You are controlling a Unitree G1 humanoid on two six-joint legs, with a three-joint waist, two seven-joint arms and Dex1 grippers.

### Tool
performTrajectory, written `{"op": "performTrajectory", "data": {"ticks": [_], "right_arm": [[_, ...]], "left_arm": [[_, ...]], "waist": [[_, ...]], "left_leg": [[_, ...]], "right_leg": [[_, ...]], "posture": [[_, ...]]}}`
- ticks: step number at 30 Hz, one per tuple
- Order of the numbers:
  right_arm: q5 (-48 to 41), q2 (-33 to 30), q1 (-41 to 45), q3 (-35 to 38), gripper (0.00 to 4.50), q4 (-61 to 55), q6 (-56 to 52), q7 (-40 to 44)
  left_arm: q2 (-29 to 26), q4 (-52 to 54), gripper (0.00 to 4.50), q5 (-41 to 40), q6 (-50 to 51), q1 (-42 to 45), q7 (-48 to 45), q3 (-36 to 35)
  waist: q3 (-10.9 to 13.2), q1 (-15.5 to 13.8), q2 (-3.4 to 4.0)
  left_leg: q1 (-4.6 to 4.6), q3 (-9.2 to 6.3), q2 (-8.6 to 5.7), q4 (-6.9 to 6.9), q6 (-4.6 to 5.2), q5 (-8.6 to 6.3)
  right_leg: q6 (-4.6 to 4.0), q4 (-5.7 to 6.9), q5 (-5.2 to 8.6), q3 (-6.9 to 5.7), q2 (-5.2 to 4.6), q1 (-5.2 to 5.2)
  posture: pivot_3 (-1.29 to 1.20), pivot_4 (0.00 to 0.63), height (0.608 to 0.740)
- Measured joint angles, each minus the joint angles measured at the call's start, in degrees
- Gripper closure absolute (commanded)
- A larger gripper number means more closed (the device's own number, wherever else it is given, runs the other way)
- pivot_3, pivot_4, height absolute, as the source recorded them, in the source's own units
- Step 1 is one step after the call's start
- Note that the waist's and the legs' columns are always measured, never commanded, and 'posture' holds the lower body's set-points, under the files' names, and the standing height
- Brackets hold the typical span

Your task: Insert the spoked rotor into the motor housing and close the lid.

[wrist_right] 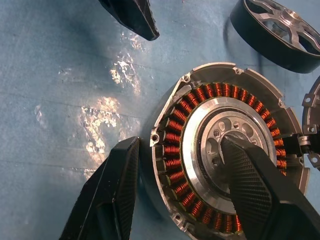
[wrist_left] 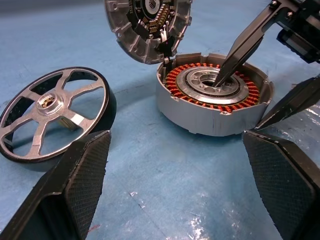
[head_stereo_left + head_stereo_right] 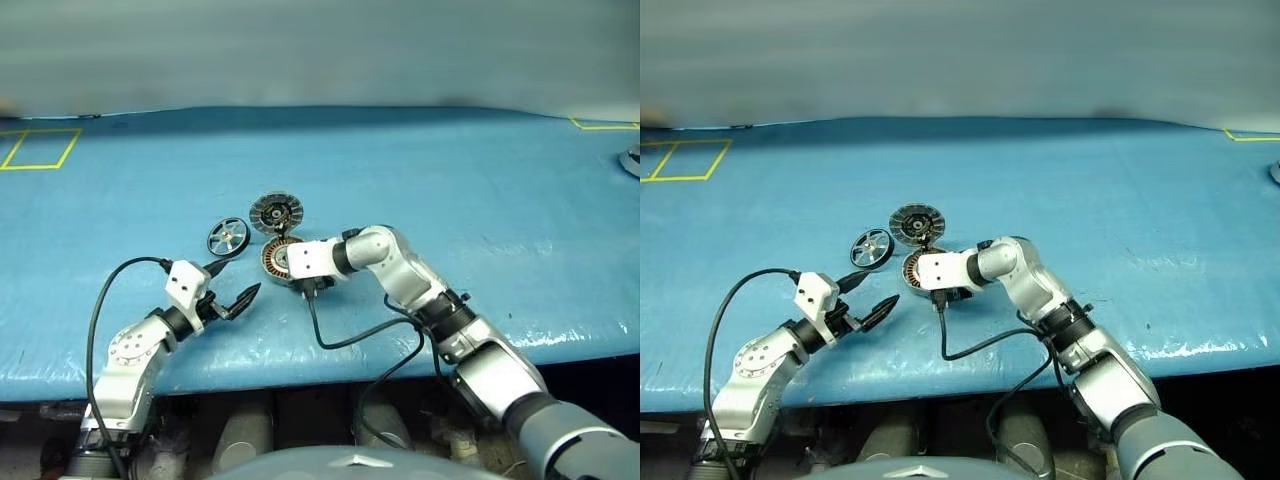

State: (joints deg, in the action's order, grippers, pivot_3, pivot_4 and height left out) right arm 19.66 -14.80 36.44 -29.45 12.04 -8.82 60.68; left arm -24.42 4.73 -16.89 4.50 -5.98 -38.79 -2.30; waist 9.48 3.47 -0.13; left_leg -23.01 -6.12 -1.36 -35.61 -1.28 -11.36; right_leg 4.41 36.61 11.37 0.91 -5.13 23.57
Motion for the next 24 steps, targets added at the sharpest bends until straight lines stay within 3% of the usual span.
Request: {"op": "performTrajectory", "data": {"ticks": [6,13,16,19,24], "right_arm": [[-0.05,-0.27,-5.98,-0.49,1.89,-10.41,-8.61,-0.79],[-1.83,-0.16,-7.55,-1.18,1.89,-14.79,-15.20,-1.08],[-3.16,-0.14,-7.68,-1.52,1.36,-15.33,-17.23,-0.83],[-4.44,0.22,-8.57,-1.68,0.37,-15.76,-18.00,-1.66],[-7.72,-0.27,-10.30,-1.25,0.37,-19.81,-19.70,-2.69]], "left_arm": [[-0.36,0.06,0.00,0.00,0.00,-0.07,-0.01,-0.58],[-0.34,0.06,0.00,0.15,0.00,0.29,-0.02,-0.48],[-0.29,0.06,0.00,0.28,0.00,0.88,-0.01,-0.40],[-0.16,0.06,0.00,0.35,-0.01,1.39,-0.02,-0.33],[-0.10,0.05,0.00,0.35,-0.02,1.75,-0.10,-0.32]], "waist": [[-0.01,-0.18,-0.02],[-0.03,-0.15,-0.05],[-0.04,-0.18,-0.07],[-0.04,-0.19,-0.07],[-0.01,-0.24,-0.11]], "left_leg": [[0.07,-0.03,0.04,-0.01,-0.06,0.04],[0.07,-0.05,0.04,-0.01,-0.07,0.04],[0.07,-0.08,0.04,0.00,-0.07,0.04],[0.07,-0.09,0.04,0.00,-0.07,0.04],[0.04,-0.10,0.05,0.01,-0.07,0.04]], "right_leg": [[-0.09,0.18,0.09,-0.04,0.00,-0.01],[-0.10,0.18,0.10,-0.06,0.00,-0.01],[-0.10,0.17,0.10,-0.10,0.00,-0.02],[-0.11,0.17,0.11,-0.12,-0.01,-0.02],[-0.11,0.16,0.11,-0.13,-0.02,0.01]], "posture": [[0.00,0.150,0.740],[0.00,0.150,0.740],[0.00,0.150,0.740],[0.00,0.150,0.740],[0.00,0.150,0.740]]}}
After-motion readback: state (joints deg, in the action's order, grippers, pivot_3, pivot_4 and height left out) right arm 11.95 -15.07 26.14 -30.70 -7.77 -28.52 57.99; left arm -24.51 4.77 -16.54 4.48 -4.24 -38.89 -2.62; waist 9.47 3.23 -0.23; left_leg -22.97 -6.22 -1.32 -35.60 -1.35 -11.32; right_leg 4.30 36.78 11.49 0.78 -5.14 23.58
